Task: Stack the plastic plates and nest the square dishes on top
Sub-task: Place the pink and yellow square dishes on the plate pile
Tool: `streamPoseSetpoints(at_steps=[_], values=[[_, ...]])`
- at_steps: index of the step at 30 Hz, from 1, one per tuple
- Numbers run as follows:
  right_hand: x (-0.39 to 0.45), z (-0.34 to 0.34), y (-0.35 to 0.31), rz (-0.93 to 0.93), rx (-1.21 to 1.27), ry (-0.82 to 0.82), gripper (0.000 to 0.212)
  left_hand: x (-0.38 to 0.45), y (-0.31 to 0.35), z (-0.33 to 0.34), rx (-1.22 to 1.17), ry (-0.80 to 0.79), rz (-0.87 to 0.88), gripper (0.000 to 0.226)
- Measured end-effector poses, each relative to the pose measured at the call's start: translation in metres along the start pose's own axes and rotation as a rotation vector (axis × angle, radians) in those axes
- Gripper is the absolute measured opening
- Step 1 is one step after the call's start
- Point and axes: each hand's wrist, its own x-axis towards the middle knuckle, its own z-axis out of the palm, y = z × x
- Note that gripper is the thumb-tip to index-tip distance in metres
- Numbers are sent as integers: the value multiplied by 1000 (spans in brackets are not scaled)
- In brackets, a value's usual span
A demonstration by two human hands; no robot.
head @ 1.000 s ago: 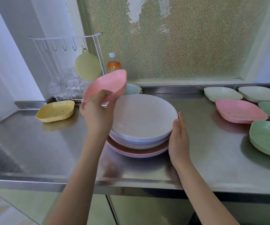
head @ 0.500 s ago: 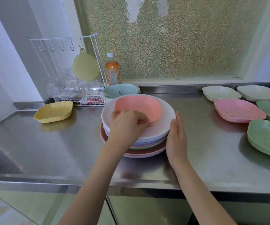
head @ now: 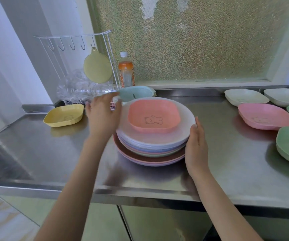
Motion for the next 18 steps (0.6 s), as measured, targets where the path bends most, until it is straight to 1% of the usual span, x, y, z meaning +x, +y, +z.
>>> streamPoseSetpoints(at_steps=[1, 3, 4, 5, 7, 9, 10, 13, 15, 16, 18], values=[[0, 0, 0, -4, -2, 2, 43, 13, -21, 1, 134, -57, -107, 47], [1, 1, 1, -16, -3, 4, 42, 35, -62, 3, 365, -258, -319, 62], [2, 1, 2, -18, -3, 6, 42, 42, -80, 4, 444, -345, -402, 65], [2, 1, 2, -17, -2, 8, 42, 46, -95, 6, 494, -397, -459, 63], [2, 2, 3, -14, 1, 11, 42, 49, -116, 11, 524, -418, -520, 47], [3, 2, 3, -17, 1, 13, 42, 44, -125, 15, 564, -380, -519, 25], [3, 2, 3, -18, -1, 13, 42, 40, -127, 16, 601, -356, -489, 20], [3, 2, 3, -11, -4, 11, 42, 34, -127, 13, 668, -291, -384, 24], [3, 2, 3, -8, -1, 11, 43, 35, -128, 12, 672, -312, -346, 23], [2, 2, 2, -8, 3, 10, 43, 35, -128, 12, 664, -313, -333, 22], [2, 1, 2, -6, 9, 5, 42, 35, -128, 11, 597, -254, -311, 23]])
